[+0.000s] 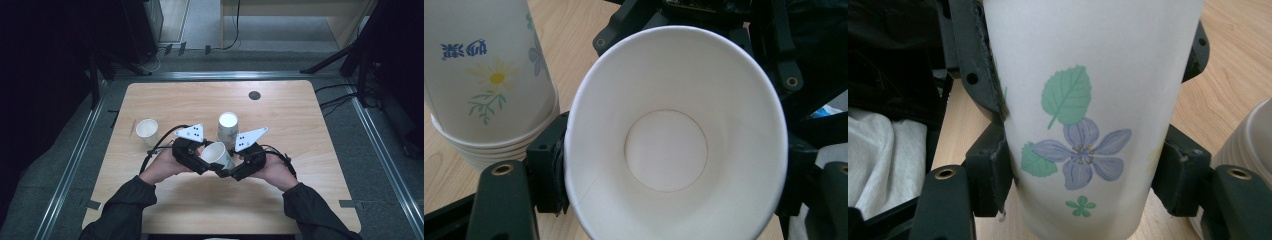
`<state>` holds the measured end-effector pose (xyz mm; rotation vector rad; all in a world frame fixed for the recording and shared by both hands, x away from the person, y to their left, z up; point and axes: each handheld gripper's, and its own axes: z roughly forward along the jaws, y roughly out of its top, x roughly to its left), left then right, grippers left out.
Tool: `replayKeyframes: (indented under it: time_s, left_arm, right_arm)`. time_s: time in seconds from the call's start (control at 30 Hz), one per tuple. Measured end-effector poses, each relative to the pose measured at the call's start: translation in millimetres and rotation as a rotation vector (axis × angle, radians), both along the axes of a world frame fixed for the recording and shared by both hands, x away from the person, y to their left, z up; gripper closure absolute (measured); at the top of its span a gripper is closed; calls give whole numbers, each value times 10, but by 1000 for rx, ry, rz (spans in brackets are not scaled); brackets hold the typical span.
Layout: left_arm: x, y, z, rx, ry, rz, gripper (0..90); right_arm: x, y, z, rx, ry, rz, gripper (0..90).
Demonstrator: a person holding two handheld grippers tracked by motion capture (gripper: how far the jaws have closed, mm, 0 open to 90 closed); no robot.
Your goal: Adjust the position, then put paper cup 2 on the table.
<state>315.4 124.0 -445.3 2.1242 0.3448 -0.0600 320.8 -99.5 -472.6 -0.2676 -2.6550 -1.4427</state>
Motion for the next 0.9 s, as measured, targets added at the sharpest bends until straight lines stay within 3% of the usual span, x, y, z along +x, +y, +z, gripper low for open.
replayKeyframes:
  time_s: [0.17, 0.43, 0.8, 0.9]
  left_arm:
    - [14, 39, 40, -1, -4, 16, 247]
    - [42, 129, 85, -3, -7, 42, 248]
    - [43, 219, 140, 57, -23, 66, 248]
    - [43, 257, 151, 74, -14, 62, 248]
  right_arm:
    - [23, -3, -22, -11, 32, -3, 268]
    - [-12, -28, -39, -83, -33, -23, 222]
    - [-56, -135, -85, -118, -91, -83, 214]
    - [-66, -158, -69, -143, -114, -128, 226]
